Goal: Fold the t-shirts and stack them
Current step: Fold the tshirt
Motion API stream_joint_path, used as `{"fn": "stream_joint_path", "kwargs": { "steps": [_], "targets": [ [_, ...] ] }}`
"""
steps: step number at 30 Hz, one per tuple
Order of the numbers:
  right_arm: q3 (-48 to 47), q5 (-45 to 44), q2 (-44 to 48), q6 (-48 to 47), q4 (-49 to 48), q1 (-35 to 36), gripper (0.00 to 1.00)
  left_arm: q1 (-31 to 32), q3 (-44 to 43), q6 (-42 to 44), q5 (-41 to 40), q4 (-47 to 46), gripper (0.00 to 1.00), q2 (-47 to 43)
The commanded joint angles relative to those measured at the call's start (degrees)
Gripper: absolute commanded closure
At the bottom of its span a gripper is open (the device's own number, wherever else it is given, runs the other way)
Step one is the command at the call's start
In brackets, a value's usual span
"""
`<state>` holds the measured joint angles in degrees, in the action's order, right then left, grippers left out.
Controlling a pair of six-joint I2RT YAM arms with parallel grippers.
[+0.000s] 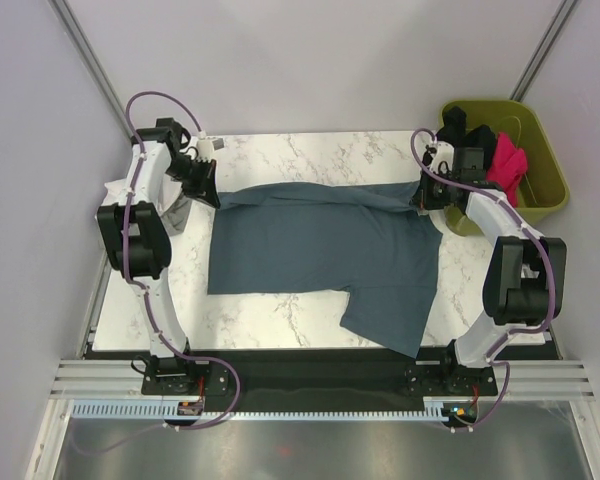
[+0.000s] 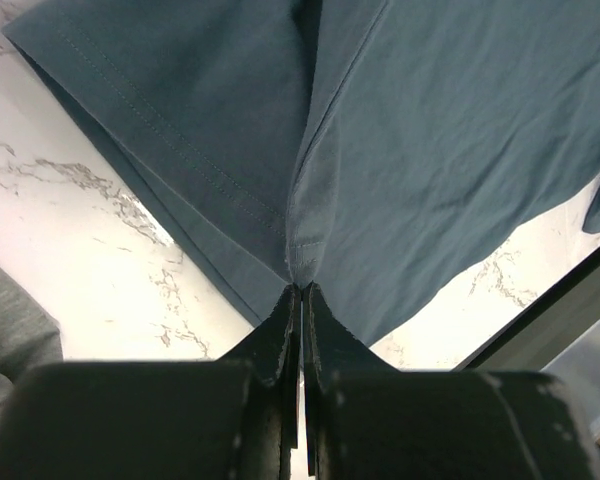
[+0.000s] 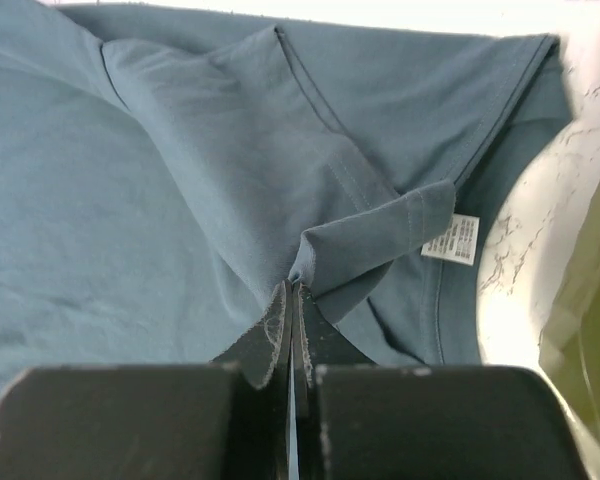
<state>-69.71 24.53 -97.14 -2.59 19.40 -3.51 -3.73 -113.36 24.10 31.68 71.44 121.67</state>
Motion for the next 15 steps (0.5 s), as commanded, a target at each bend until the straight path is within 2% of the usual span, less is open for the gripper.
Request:
{"fn": "stream_joint_path", "kwargs": {
  "steps": [1, 13, 14, 15],
  "targets": [
    [1.07, 0.25, 2.92, -1.45, -0.41, -0.01, 1.00, -0.84, 1.21, 1.74, 0.40, 0.46, 0.98, -4.24],
    [7.92, -0.28, 6.44, -3.21, 1.87, -0.01, 1.00, -2.16, 6.04, 3.24, -2.15, 1.16, 0.98, -4.86],
    [8.53, -0.28, 7.22, -3.47, 2.74, -0.01, 0.98, -2.16, 6.31, 3.15, -2.06, 1.07, 0.98, -4.77],
    [9.24, -0.45, 7.67, -3.82, 3.01, -0.01, 0.81, -2.25, 6.48, 3.15, -1.98, 0.81, 0.98, -4.86]
  ]
}}
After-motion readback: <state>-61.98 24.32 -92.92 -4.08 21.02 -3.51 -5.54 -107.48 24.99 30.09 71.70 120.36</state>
